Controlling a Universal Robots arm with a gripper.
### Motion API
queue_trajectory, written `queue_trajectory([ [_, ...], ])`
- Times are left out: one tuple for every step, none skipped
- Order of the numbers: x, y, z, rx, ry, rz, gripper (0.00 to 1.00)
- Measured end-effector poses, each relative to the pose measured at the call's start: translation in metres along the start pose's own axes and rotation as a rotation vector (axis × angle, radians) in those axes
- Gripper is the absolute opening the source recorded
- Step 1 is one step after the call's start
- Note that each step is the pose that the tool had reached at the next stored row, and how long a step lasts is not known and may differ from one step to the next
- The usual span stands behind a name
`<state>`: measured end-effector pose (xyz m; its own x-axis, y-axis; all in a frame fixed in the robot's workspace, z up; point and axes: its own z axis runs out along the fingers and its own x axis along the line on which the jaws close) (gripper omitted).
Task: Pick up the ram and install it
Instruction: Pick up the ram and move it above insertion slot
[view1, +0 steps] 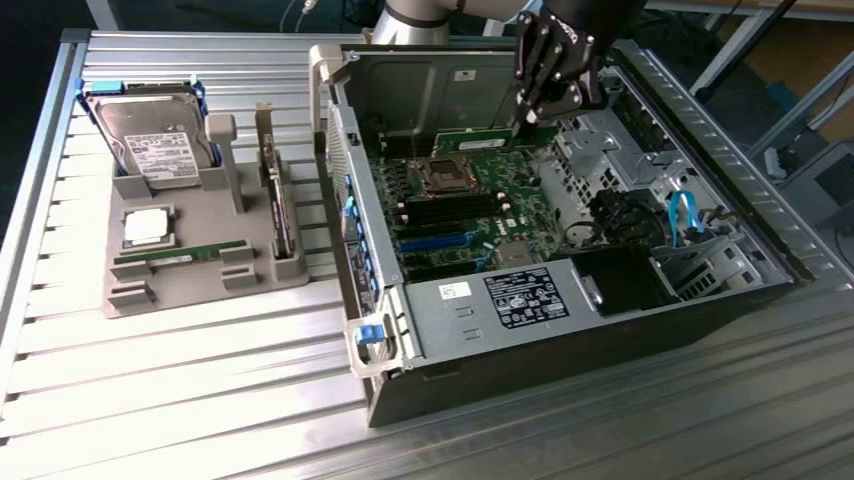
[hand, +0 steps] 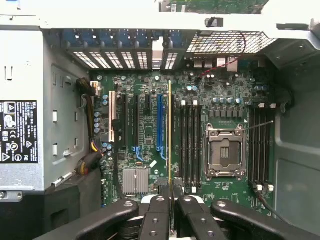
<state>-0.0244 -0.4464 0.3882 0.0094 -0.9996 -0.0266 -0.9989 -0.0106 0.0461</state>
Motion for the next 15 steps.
queue_trajectory([
  [-0.001,0.0,0.0,-0.0001,0.0,0.0,0.13],
  [-0.003,0.0,0.0001,-0.0001,0.0,0.0,0.13],
  [-0.004,0.0,0.0002,0.0,0.0,0.0,0.13],
  [-0.005,-0.0001,0.0002,0.0,0.0,0.0,0.13],
  [-0.005,-0.0001,0.0002,0.0,0.0,0.0,0.13],
  [-0.006,-0.0001,0.0002,0.0,0.0,0.0,0.13],
  [-0.007,-0.0001,0.0003,0.0,0.0,0.0,0.13],
  [-0.008,-0.0001,0.0003,0.0,0.0,0.0,0.13],
  [-0.009,-0.0001,0.0004,0.0,0.0,0.0,0.13],
  [-0.01,-0.0001,0.0004,0.0,0.0,0.0,0.13],
  [-0.011,-0.0001,0.0004,0.0,0.0,0.0,0.13],
  [-0.012,-0.0001,0.0004,0.0,0.0,0.0,0.13],
  [-0.013,-0.0001,0.0005,0.0,0.0,0.0,0.13],
  [-0.014,-0.0002,0.0006,0.0,0.0,0.0,0.13],
  [-0.015,-0.0002,0.0006,0.0,0.0,0.0,0.13],
])
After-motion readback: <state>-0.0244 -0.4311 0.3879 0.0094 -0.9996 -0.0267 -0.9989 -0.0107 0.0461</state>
